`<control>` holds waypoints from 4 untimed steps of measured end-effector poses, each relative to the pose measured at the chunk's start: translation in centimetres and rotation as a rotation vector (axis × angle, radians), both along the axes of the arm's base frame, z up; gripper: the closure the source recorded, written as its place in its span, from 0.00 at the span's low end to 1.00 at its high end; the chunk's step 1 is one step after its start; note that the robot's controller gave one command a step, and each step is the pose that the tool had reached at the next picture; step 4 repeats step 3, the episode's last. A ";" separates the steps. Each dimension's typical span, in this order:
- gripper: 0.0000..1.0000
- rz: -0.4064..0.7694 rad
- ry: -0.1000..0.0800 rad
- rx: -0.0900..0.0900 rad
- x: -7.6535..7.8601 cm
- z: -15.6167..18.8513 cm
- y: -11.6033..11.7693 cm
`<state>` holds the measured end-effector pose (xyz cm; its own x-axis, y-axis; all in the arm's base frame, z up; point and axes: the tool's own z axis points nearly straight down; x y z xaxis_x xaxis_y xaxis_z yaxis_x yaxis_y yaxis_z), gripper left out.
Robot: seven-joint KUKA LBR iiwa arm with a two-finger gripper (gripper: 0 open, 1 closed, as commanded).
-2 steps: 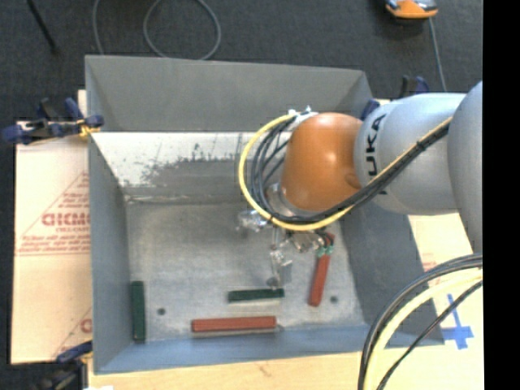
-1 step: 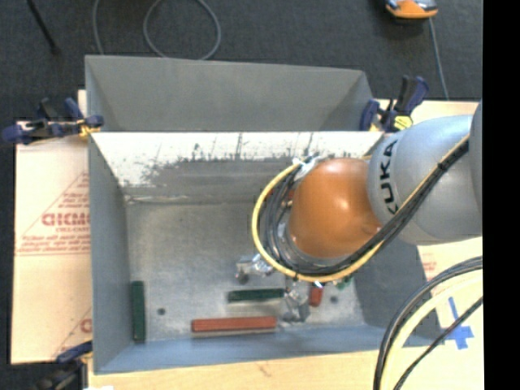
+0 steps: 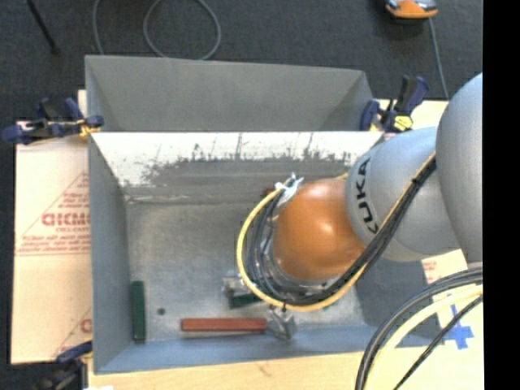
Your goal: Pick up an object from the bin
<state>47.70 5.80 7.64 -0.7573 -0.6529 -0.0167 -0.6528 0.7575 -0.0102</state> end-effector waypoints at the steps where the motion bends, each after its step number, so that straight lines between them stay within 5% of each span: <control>1: 1.00 -0.007 0.007 -0.001 -0.1 0.0 -0.1; 2: 1.00 0.132 0.010 -0.005 1.0 8.3 -1.6; 3: 1.00 0.114 0.006 -0.004 9.0 14.9 -1.8; 4: 1.00 0.114 0.006 -0.004 9.0 14.9 -1.8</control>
Offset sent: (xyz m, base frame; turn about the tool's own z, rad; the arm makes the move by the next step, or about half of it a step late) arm 0.0000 0.0000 0.0000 0.0000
